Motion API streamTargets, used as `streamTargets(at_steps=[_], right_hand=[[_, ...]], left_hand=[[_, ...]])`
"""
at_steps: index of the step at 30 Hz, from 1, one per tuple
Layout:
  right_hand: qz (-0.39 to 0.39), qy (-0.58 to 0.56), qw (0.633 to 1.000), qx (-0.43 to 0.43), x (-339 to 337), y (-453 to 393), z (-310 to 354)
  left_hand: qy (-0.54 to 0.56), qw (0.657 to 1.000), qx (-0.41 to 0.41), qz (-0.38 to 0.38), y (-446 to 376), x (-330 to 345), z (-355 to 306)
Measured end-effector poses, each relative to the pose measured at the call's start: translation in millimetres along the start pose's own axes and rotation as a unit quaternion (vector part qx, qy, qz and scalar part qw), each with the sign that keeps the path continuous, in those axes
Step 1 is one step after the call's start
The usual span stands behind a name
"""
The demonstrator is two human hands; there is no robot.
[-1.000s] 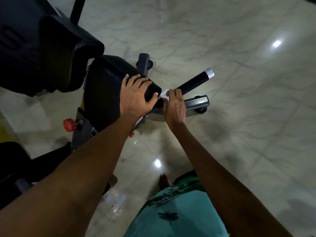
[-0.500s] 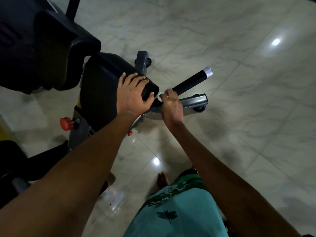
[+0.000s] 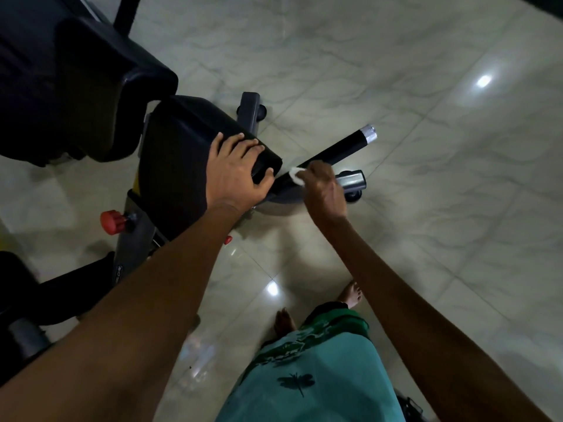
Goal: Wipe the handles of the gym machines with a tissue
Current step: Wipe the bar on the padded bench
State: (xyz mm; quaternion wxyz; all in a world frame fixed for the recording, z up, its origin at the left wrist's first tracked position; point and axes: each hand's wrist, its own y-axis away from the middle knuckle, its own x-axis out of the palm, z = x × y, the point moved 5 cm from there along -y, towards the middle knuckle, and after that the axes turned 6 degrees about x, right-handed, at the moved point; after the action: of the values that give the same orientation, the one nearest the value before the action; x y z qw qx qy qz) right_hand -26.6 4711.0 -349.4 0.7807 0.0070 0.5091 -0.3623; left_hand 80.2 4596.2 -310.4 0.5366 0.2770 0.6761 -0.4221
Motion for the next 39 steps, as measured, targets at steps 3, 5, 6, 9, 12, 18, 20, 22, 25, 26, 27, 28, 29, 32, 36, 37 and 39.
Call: streamTargets(at_steps=[3,5,6,9,12,18,20,22,25,26,27,28,29,32,36,37,39], right_hand=[[-0.051,0.013,0.995,0.083,-9.7,-20.1,-15.6],[-0.045,0.032,0.996,0.065,-5.4,-26.1,-8.7],[-0.033,0.035,0.998,0.048,-1.7,-25.5,-4.4],[-0.018,0.026,0.999,0.044,0.2,-17.8,-3.8],[-0.042,0.028,0.997,0.053,-3.0,-16.9,-1.5],[0.017,0.01,0.998,0.056,9.8,-14.3,-7.2],[0.011,-0.005,0.997,0.073,1.9,-19.0,-18.2],[-0.011,0.003,0.994,0.11,-5.1,-27.4,-20.8],[0.006,0.003,0.994,0.112,-0.9,-30.0,-11.4],[0.016,0.001,0.995,0.096,1.7,-26.3,-8.4],[0.023,0.0,0.997,0.077,2.1,-21.2,-7.5],[0.027,-0.002,0.998,0.063,-0.8,-16.3,-8.9],[0.023,-0.005,0.998,0.063,-5.0,-13.2,-13.9],[-0.021,-0.018,0.987,0.159,-19.7,-19.5,-31.1],[-0.02,0.006,0.992,0.121,-8.3,-28.3,-19.7],[-0.01,0.01,0.996,0.083,-3.9,-24.1,-16.5],[0.023,0.002,0.998,0.066,-5.2,-15.2,-21.7]], left_hand=[[0.004,1.0,0.001,0.0,0.1,0.2,0.5],[0.004,1.0,0.001,0.001,-0.4,0.2,-0.5],[0.005,1.0,0.002,0.0,-0.3,0.0,-0.8],[0.007,1.0,0.004,-0.008,0.2,-0.7,-0.3],[0.009,1.0,0.006,-0.009,0.4,-0.2,-0.7],[0.01,1.0,0.008,-0.013,0.5,-0.4,0.2],[0.008,1.0,0.01,-0.015,0.7,0.2,-0.4],[0.006,1.0,0.01,-0.015,0.2,0.3,-0.3],[0.006,1.0,0.008,-0.009,0.4,0.2,-0.9],[0.005,1.0,0.008,-0.01,0.4,-0.4,-0.7],[0.006,1.0,0.008,-0.01,0.1,-0.8,-0.6],[0.006,1.0,0.008,-0.011,0.3,-0.6,-0.4],[0.007,1.0,0.009,-0.013,0.4,-0.5,-0.2],[0.005,1.0,0.011,-0.016,0.4,0.3,0.3],[0.005,1.0,0.01,-0.009,0.2,0.6,-0.1],[0.005,1.0,0.01,-0.01,-0.1,0.4,-0.3],[0.005,1.0,0.011,-0.016,-0.1,-0.2,0.0]])
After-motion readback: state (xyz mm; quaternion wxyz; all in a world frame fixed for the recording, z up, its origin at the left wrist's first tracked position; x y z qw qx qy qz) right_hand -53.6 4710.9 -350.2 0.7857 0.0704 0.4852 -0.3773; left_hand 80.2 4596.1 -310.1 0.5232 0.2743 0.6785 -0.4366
